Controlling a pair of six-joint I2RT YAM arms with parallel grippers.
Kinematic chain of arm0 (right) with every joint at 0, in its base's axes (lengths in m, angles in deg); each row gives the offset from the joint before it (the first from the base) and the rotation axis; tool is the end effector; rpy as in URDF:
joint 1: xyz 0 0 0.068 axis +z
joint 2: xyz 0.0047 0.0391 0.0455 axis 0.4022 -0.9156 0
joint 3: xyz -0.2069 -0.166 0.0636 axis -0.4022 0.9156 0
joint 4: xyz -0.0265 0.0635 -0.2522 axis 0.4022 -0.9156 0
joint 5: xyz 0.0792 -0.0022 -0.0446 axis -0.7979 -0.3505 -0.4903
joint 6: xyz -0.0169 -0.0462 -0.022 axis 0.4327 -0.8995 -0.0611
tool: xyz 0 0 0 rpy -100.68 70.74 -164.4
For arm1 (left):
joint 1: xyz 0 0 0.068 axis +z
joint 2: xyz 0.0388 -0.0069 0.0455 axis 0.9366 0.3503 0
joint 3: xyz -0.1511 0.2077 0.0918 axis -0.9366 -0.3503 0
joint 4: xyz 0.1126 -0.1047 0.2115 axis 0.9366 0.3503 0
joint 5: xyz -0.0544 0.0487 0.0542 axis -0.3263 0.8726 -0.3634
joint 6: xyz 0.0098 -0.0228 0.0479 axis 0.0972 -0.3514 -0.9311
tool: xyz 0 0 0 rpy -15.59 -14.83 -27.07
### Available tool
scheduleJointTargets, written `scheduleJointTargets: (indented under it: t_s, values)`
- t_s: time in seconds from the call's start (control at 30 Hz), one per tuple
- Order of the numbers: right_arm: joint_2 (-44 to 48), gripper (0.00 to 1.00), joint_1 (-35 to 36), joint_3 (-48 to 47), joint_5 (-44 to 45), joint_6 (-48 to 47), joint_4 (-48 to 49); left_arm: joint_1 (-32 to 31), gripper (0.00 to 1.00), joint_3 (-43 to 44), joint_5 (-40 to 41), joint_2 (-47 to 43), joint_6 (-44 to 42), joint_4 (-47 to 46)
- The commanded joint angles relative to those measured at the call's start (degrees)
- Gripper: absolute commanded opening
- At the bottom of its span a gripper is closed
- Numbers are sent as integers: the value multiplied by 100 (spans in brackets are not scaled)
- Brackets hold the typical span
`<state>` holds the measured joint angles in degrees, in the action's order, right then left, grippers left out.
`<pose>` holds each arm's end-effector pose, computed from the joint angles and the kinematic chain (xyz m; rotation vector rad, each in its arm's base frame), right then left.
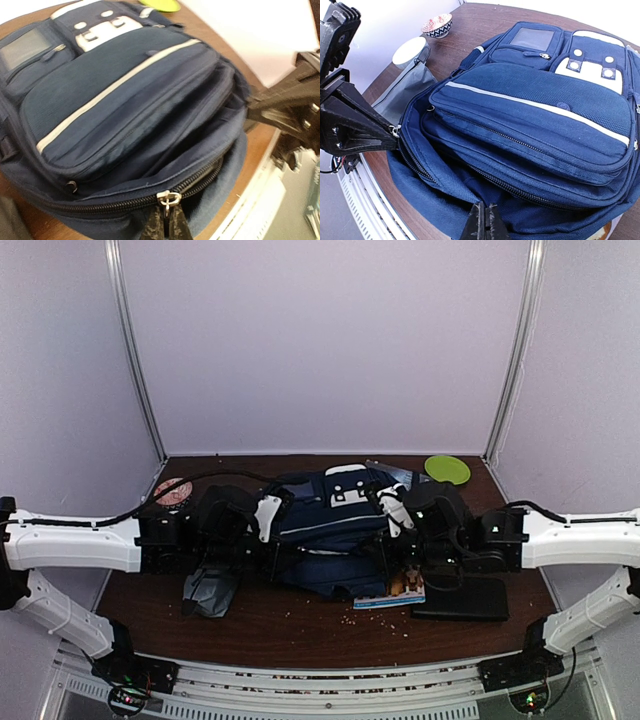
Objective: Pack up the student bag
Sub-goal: Unzip the student bag at the center of the board.
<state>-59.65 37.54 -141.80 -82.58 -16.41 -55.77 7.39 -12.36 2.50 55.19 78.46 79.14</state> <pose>0.1394 0.2498 0.2720 -0.6712 2.1788 0.7766 0.1388 -0.2563 0.2594 0.4477 2.2897 -0.8646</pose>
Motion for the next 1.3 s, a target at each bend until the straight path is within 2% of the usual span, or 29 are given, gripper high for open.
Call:
scheduleJointTargets:
  t_s: [0.0, 0.13, 0.27, 0.4, 0.77, 0.8, 0.9, 1.0, 1.1, 1.27]
  values:
    - [521, 0, -192, 208, 992, 2, -763, 340, 0, -126, -685, -289, -516, -48]
    - [494, 0, -192, 186, 895, -154, -740, 535, 0, 50, -1653, -80, -341, -308]
    - [432, 0, -188, 149, 811, -428, -865, 723, 0, 165, -2185, 200, -54, -449]
    - [421, 0, -179, 251, 616, -627, -841, 743, 0, 557, -2246, 695, 36, -310]
    - [218, 0, 87, 672, 595, -581, -583, 739, 0, 1234, -2327, 1636, 979, -1354]
    - [255, 5, 88, 689, 645, -515, -583, 736, 0, 1277, -2301, 1680, 981, -1335]
    - [601, 37, 88, 774, 712, -341, -454, 707, 0, 1329, -2214, 1745, 930, -1237]
    - [993, 54, 89, 802, 751, -262, -306, 624, 0, 1415, -2160, 1840, 764, -1016]
    - [1289, 60, 95, 787, 456, -424, -115, 493, 0, 1549, -2103, 1969, 573, -770]
    - [1277, 61, 108, 692, -573, -986, 63, 397, 0, 1566, -2060, 2010, 448, -650]
